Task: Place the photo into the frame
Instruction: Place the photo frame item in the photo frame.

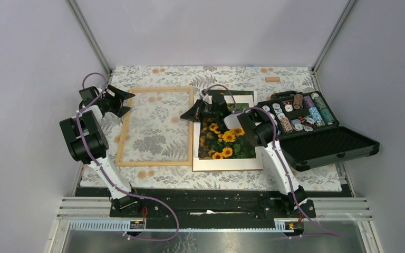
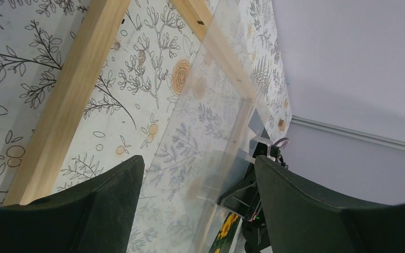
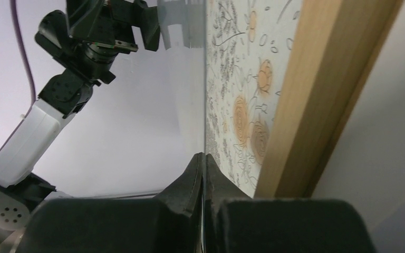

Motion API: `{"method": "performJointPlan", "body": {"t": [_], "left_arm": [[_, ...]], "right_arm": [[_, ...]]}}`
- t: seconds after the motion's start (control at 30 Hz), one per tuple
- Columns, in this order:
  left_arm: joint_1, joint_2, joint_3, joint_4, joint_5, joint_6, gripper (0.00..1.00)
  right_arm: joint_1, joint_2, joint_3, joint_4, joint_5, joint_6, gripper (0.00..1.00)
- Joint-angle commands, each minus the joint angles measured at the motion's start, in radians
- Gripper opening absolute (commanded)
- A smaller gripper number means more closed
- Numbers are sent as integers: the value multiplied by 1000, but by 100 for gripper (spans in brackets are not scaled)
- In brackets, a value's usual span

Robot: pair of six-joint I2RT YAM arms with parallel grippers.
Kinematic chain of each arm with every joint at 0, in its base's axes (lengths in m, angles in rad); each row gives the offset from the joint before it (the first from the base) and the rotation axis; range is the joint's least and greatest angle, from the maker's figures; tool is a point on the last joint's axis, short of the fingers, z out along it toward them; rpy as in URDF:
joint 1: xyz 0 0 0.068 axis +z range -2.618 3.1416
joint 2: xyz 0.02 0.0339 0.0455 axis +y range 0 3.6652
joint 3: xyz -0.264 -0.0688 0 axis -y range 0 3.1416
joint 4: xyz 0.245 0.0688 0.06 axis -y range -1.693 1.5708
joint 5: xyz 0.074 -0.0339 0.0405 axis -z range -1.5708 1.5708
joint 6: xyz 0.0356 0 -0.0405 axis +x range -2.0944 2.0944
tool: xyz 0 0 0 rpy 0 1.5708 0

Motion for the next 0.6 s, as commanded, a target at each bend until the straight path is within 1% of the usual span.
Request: {"method": "performJointPlan", "body": {"t": [0.0,0.27,0.4,0.57], "left_arm": [[7,-35,0,22,-28,-7,81],[18,-5,19,-31,-70,3,81],[20,7,32,-61,-95,19,81],[21,11,34,-61,-97,20,81]], "right_arm": [[19,-75,49,-108,27,-91,1],[38,-99,96,-304,88,-188,1],[43,-110,107,-343,105,-216,0],[46,-112,133,-364,105,-224,0]]}}
